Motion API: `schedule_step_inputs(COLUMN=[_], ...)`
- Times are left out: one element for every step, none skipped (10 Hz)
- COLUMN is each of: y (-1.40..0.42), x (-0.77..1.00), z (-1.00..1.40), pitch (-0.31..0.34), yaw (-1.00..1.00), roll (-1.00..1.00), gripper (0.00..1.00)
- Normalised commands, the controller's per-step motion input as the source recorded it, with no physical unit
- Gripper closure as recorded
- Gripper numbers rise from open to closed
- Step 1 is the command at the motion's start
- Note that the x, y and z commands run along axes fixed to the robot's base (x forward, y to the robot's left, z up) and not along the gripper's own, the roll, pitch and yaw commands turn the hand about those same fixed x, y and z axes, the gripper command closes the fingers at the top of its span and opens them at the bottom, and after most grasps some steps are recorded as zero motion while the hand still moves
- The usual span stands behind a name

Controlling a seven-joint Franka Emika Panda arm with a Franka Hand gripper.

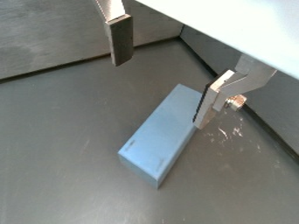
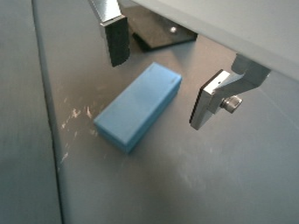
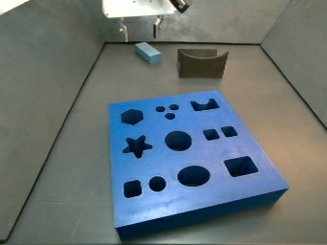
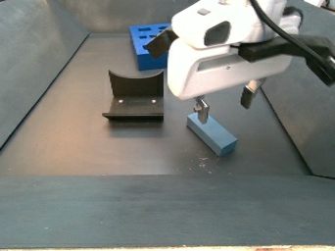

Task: Pick up the rectangle object. Move up. Place the rectangle object on the fixture. Regrasp the rectangle object. Move to above the board. Insert the rectangle object.
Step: Pick up the rectangle object.

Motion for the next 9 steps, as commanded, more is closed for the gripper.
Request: schedule_step_inputs(y=[0.12,0.06,0.00,-0.02,-0.01,0.00,0.00,0.00,0.02], x=[0.78,0.77,0.26,0.03,0.21,0.21,0.04,0.31,0.46], z=[-0.24,-0.21,0.00,-0.02,-0.19,-0.03,0.00,-0.28,-0.46], pitch=[0.526,0.663,0.289,0.043,0.237,0.146,0.017,0.226,0.206], yaw=[0.13,0.14,0.20,0.00,0.00,0.00,0.00,0.03,0.02], roll=[-0.12,-0.13,-0.05,0.00,0.00,0.00,0.00,0.00,-0.02], gripper=[0.00,0.00,0.00,0.00,0.00,0.00,0.00,0.00,0.00])
